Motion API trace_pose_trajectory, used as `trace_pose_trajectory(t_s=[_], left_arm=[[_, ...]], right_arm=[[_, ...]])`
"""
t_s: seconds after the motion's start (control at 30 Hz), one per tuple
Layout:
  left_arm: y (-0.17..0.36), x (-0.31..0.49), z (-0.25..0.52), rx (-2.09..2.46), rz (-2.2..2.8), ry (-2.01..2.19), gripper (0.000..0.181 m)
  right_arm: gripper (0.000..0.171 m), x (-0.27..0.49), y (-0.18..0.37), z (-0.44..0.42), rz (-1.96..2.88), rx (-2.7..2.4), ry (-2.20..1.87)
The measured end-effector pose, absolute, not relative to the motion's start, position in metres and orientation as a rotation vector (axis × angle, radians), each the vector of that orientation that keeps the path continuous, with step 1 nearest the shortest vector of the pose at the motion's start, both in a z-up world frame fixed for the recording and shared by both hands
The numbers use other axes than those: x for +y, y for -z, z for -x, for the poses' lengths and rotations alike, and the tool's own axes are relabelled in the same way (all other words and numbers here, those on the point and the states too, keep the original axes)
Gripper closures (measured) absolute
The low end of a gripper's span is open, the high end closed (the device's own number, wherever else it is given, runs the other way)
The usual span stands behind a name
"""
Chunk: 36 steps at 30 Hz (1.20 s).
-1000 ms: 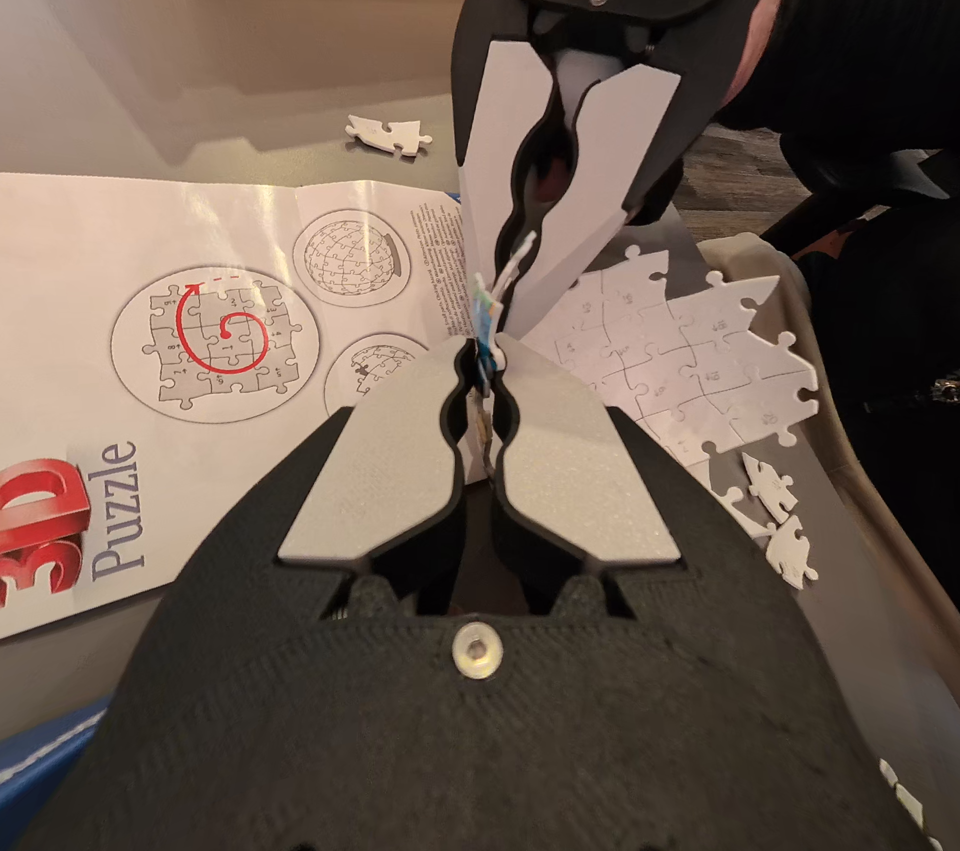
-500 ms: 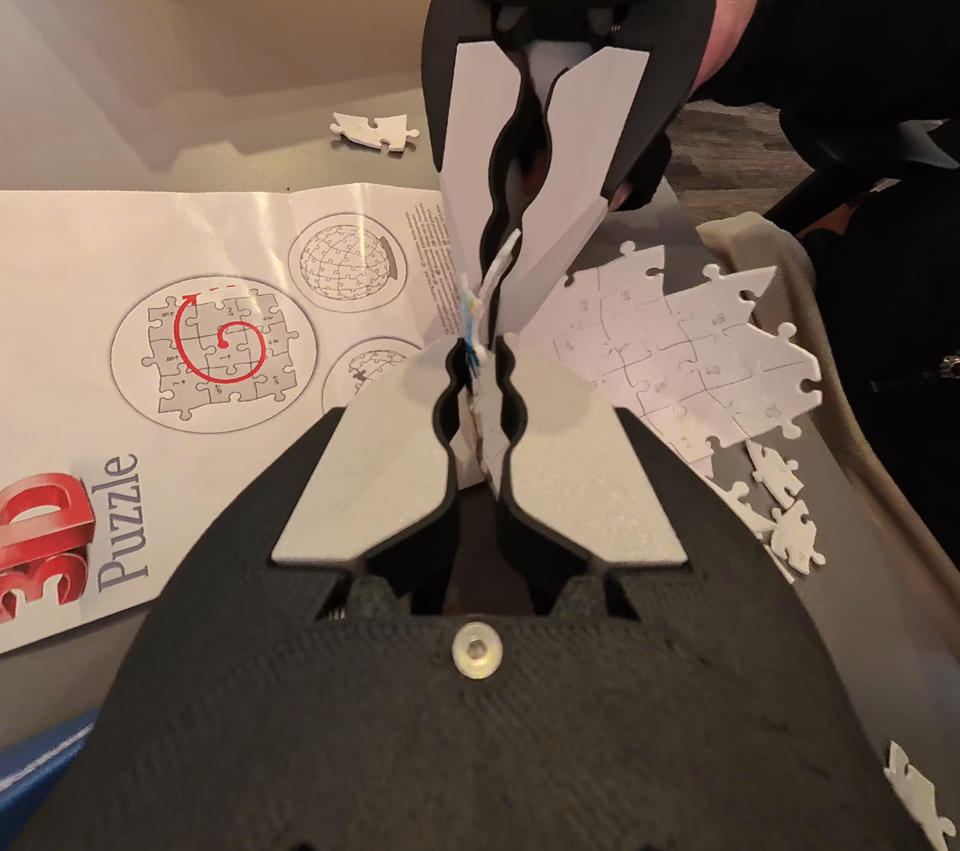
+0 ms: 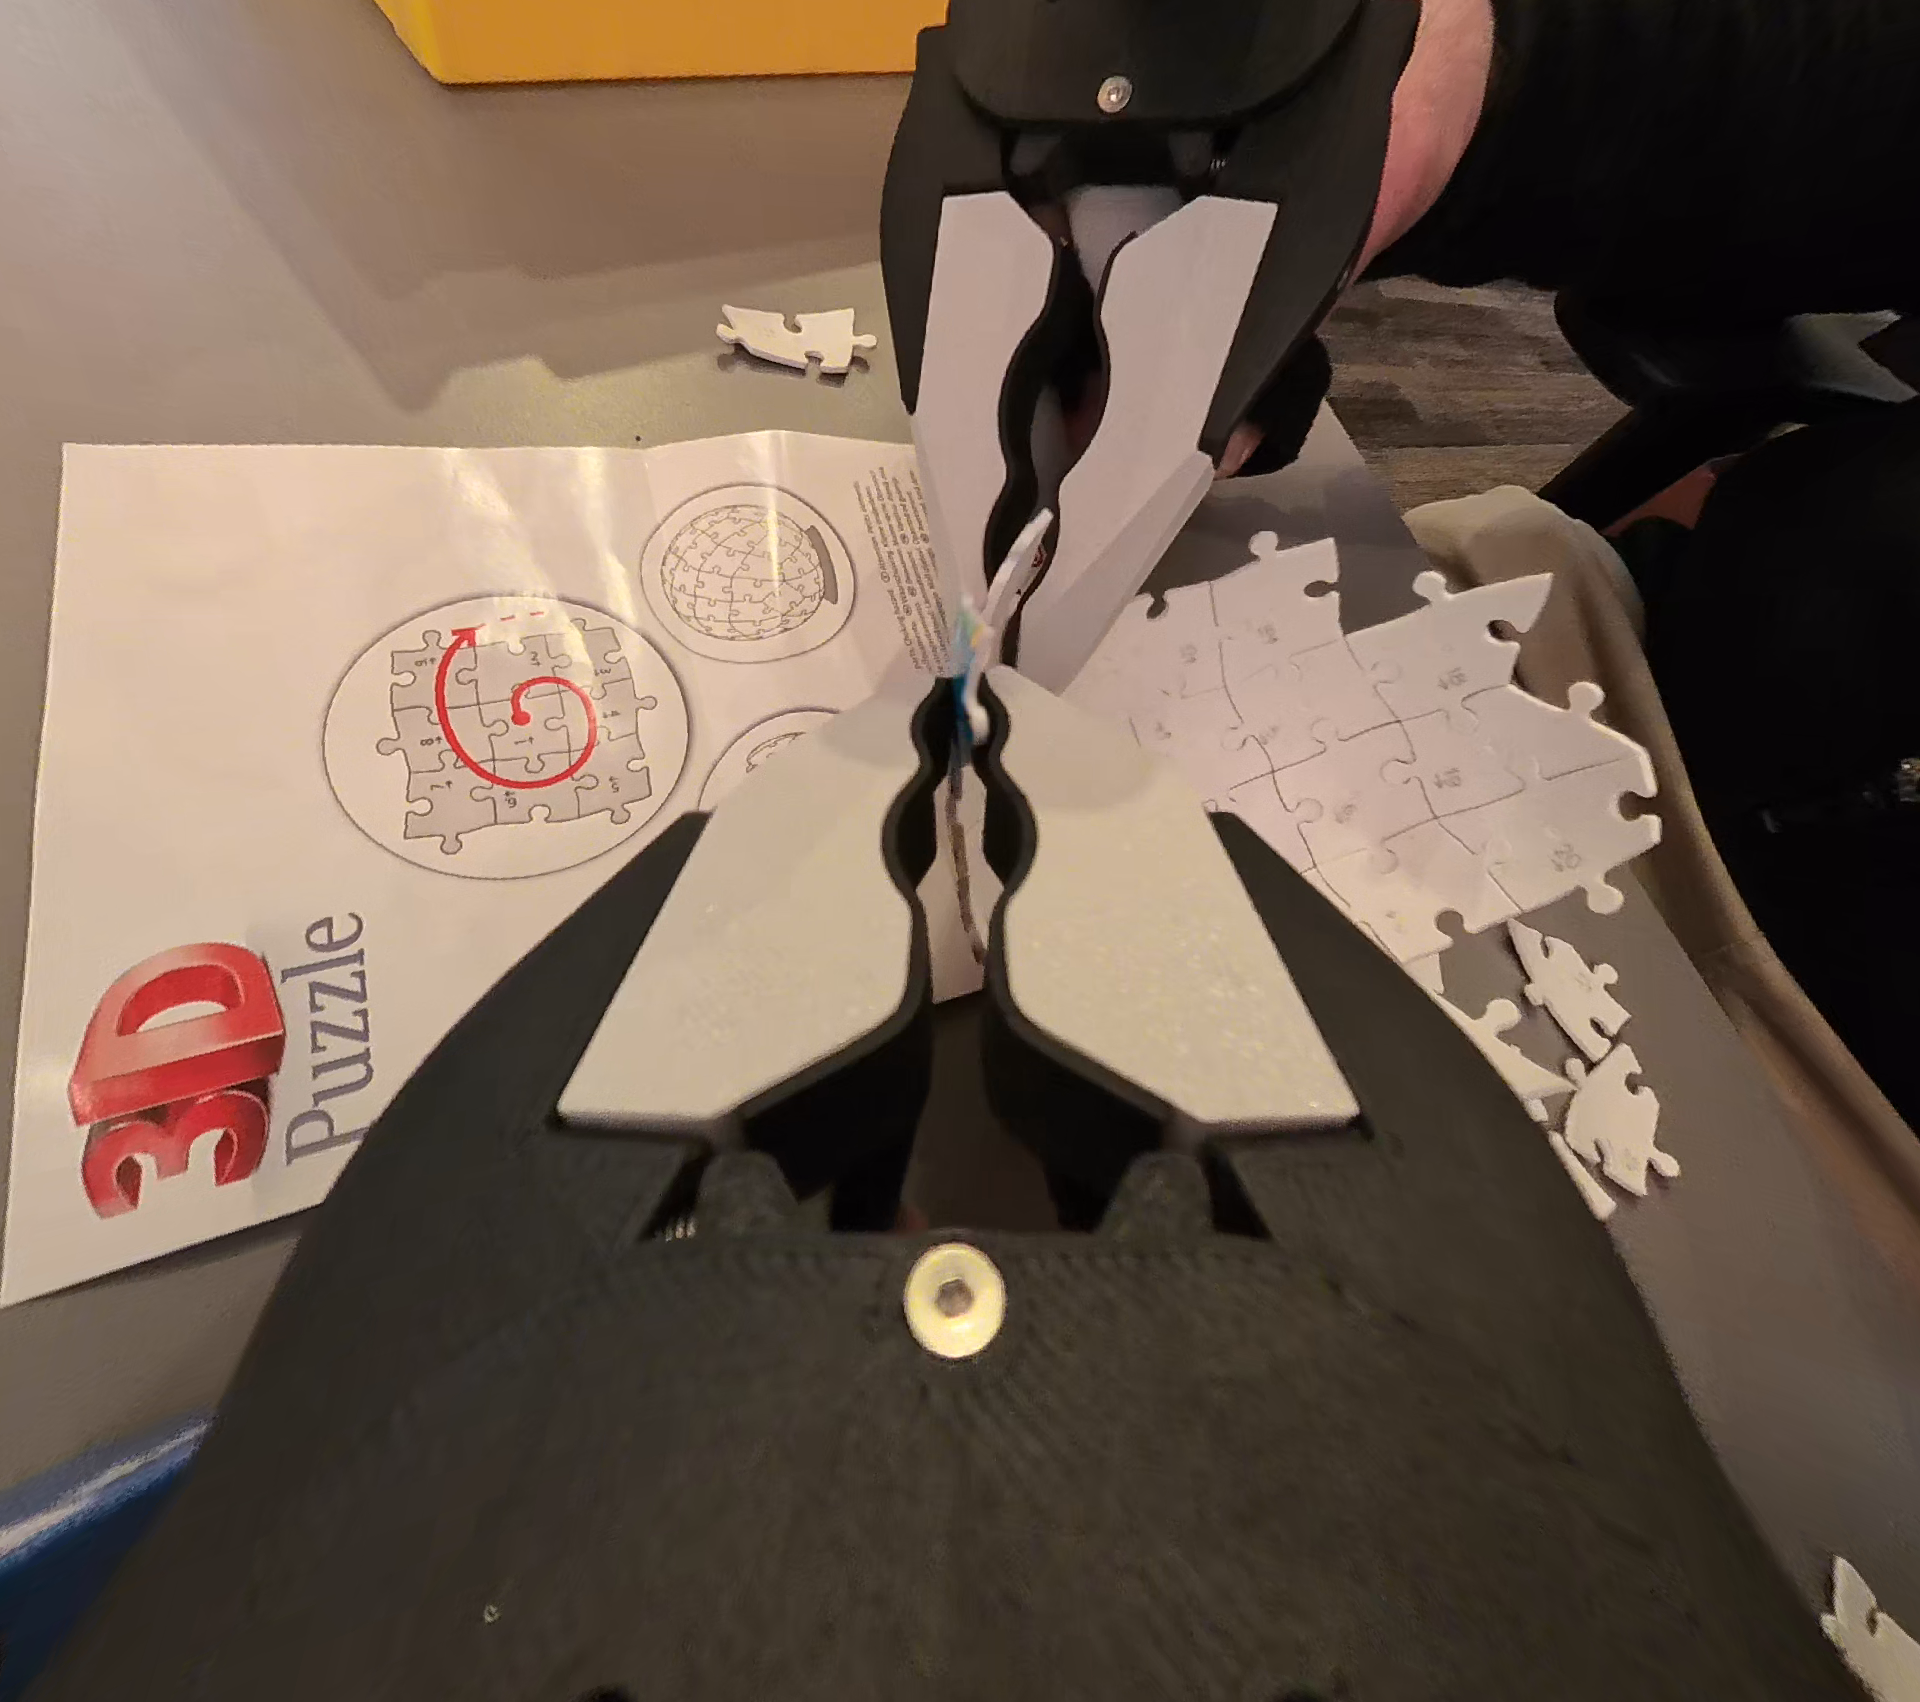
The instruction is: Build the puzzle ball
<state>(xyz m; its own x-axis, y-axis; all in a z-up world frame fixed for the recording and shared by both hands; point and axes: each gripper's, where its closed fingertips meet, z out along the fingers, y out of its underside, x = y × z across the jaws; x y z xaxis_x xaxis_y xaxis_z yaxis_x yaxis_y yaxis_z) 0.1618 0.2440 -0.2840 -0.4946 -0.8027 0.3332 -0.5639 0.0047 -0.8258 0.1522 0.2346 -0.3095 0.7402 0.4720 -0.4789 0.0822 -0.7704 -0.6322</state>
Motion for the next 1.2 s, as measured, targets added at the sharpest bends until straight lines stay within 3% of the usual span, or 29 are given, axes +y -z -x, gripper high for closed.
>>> trace_pose_trajectory(t_s=[1.2], left_arm=[[0.2899, 0.2366, -0.1548, 2.188, 1.311, 1.374, 0.179]], right_arm=[[0.171, 0.2302, 0.3114, -0.1464, 2.377, -0.42, -0.897]])
